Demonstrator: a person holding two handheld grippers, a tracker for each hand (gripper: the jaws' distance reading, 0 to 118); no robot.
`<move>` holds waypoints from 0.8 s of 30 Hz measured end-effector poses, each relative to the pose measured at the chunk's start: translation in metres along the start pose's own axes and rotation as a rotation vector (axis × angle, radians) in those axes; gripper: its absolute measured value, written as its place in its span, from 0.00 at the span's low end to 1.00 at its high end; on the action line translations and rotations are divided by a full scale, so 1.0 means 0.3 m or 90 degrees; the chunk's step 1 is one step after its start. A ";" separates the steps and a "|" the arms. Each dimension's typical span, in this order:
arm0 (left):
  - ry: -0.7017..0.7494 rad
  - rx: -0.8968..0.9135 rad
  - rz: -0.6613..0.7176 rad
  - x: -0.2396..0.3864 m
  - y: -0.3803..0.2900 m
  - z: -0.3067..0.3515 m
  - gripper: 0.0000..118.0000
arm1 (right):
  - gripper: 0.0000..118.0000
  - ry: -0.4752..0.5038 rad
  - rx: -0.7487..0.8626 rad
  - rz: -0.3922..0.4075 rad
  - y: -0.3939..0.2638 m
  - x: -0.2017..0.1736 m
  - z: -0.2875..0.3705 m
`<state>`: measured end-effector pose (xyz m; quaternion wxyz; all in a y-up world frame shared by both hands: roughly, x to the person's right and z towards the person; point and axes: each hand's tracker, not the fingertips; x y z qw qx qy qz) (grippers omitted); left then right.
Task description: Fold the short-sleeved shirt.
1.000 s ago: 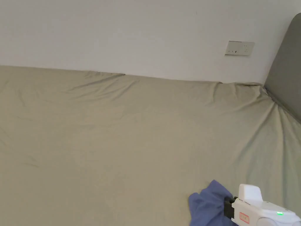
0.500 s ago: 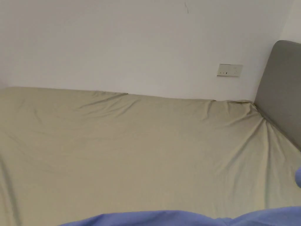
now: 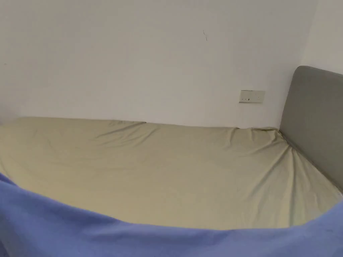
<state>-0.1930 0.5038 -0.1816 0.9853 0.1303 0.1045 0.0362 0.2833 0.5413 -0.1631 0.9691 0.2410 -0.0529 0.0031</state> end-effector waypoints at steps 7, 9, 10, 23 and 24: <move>-0.018 0.001 0.124 0.061 0.104 -0.582 0.00 | 0.02 0.047 -0.025 0.011 -0.046 -0.083 -0.564; -0.024 0.010 0.119 0.085 0.150 -0.748 0.00 | 0.02 0.058 -0.021 -0.001 -0.052 -0.107 -0.718; -0.022 0.011 0.119 0.097 0.176 -0.833 0.00 | 0.02 0.055 -0.020 -0.006 -0.039 -0.111 -0.813; -0.042 0.076 0.179 0.095 0.330 -1.307 0.00 | 0.02 0.044 0.080 0.046 0.117 -0.172 -1.308; -0.046 0.073 0.183 0.091 0.313 -1.306 0.00 | 0.02 0.048 0.080 0.054 0.115 -0.172 -1.304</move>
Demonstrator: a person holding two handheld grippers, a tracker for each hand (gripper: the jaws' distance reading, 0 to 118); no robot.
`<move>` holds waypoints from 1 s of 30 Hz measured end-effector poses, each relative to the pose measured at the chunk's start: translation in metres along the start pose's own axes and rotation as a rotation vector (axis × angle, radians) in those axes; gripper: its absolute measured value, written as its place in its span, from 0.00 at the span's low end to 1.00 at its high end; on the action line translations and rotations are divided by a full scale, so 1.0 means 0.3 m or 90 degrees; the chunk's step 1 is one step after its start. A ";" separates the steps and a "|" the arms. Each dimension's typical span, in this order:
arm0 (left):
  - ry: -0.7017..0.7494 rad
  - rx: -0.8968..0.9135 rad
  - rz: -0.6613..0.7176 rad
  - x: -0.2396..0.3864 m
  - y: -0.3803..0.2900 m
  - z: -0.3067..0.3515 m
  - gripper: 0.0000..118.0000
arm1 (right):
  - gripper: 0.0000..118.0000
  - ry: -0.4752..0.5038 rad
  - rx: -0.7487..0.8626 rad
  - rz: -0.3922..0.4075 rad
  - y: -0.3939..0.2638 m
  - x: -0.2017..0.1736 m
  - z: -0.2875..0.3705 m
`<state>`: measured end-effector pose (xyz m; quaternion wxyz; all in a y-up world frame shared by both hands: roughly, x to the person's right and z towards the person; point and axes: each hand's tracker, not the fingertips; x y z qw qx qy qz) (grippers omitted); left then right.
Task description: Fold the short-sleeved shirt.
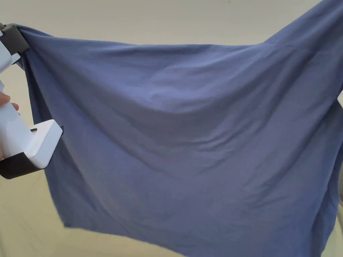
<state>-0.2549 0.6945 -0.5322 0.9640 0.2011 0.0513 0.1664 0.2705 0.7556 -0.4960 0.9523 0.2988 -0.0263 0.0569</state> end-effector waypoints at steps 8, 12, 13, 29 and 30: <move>-0.025 -0.040 -0.008 -0.051 -0.155 0.181 0.00 | 0.02 0.019 -0.021 0.000 -0.064 0.020 0.193; -0.036 -0.062 -0.023 -0.095 -0.230 0.351 0.00 | 0.02 0.029 -0.047 0.006 -0.153 0.035 0.375; -0.036 -0.075 -0.020 -0.125 -0.260 0.394 0.00 | 0.02 0.031 -0.060 0.003 -0.178 0.034 0.443; 0.031 -0.379 -0.116 -0.469 -0.597 1.304 0.00 | 0.02 0.008 -0.417 -0.049 -0.430 -0.009 1.529; 0.026 -0.406 -0.122 -0.492 -0.603 1.346 0.00 | 0.02 0.009 -0.449 -0.057 -0.431 -0.006 1.584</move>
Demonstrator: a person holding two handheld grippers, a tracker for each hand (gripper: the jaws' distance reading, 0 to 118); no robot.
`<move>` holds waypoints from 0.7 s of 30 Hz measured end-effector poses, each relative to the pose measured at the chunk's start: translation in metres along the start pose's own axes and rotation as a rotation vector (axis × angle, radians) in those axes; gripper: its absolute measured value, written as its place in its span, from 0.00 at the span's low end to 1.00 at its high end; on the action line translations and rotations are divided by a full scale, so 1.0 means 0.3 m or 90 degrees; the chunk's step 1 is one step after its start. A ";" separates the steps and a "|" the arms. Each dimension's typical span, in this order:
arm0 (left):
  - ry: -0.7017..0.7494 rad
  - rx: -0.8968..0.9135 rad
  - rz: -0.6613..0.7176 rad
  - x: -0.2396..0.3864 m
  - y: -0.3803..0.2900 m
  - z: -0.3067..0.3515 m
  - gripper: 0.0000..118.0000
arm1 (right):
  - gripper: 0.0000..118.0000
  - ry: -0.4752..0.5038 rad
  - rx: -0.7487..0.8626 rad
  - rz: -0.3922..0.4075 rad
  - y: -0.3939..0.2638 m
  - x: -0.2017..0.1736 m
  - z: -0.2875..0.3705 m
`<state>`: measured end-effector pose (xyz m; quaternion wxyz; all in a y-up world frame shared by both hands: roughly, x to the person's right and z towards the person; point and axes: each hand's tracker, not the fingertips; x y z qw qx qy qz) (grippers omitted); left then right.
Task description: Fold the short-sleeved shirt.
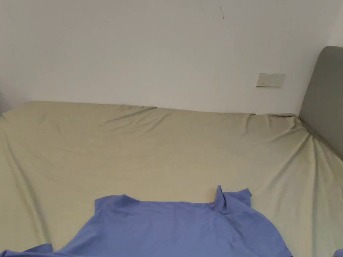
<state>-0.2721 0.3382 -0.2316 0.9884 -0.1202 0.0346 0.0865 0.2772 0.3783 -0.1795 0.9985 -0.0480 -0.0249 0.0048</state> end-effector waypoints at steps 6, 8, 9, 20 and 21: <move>0.005 -0.201 -0.053 -0.097 -0.195 0.156 0.00 | 0.02 -0.037 -0.169 0.022 -0.243 0.005 0.224; 0.000 -0.254 -0.060 -0.112 -0.247 0.190 0.00 | 0.02 -0.046 -0.223 0.013 -0.329 0.010 0.261; 0.002 -0.272 -0.063 -0.120 -0.269 0.193 0.00 | 0.02 -0.045 -0.246 0.004 -0.368 0.013 0.266; 0.087 -0.404 -0.118 -0.116 -0.355 0.129 0.61 | 0.49 -0.071 -0.370 -0.017 -0.541 0.040 0.190; 0.105 -0.367 -0.117 -0.108 -0.329 0.151 0.78 | 0.68 -0.086 -0.344 -0.016 -0.499 0.040 0.201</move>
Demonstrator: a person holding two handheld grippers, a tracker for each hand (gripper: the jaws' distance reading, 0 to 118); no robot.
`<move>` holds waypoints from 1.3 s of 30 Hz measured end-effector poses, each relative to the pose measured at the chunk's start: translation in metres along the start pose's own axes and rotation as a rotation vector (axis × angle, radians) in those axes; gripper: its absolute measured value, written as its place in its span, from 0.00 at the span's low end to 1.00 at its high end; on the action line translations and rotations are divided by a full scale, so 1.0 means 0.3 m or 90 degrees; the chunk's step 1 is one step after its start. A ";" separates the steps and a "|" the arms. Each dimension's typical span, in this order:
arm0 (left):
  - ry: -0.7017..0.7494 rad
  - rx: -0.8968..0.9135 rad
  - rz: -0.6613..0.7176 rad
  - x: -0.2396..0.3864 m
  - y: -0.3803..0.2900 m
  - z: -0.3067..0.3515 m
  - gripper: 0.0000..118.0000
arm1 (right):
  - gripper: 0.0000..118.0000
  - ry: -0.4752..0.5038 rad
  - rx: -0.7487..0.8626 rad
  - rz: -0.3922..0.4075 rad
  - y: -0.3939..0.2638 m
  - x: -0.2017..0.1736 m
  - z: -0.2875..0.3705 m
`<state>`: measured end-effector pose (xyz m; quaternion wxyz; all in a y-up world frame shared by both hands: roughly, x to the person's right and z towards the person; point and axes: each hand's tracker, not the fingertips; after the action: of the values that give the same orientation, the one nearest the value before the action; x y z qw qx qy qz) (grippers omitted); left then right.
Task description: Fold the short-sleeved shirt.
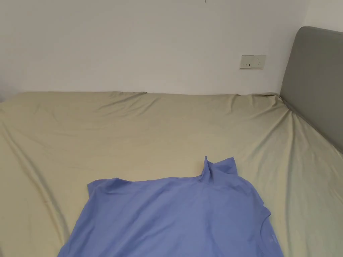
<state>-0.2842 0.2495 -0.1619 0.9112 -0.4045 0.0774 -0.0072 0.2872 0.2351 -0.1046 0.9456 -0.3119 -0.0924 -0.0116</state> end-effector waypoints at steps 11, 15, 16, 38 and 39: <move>-0.061 0.467 0.032 0.137 0.157 0.496 0.52 | 0.48 0.053 0.351 0.017 0.338 -0.104 0.346; -0.080 0.502 0.047 0.153 0.193 0.524 0.00 | 0.03 0.063 0.382 0.021 0.370 -0.146 0.360; -0.116 0.500 0.050 0.146 0.205 0.522 0.00 | 0.00 0.072 0.384 0.014 0.380 -0.152 0.360; -0.139 -0.174 0.084 -0.058 0.030 -0.191 0.18 | 0.20 0.059 0.140 0.028 0.293 -0.098 0.160; -0.168 -0.155 0.094 -0.053 0.042 -0.180 0.02 | 0.39 0.060 0.105 0.032 0.279 -0.078 0.130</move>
<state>-0.3083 0.2194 -0.2048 0.8559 -0.5023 -0.0126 0.1223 0.2642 0.3248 -0.1272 0.9713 -0.2343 -0.0408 0.0053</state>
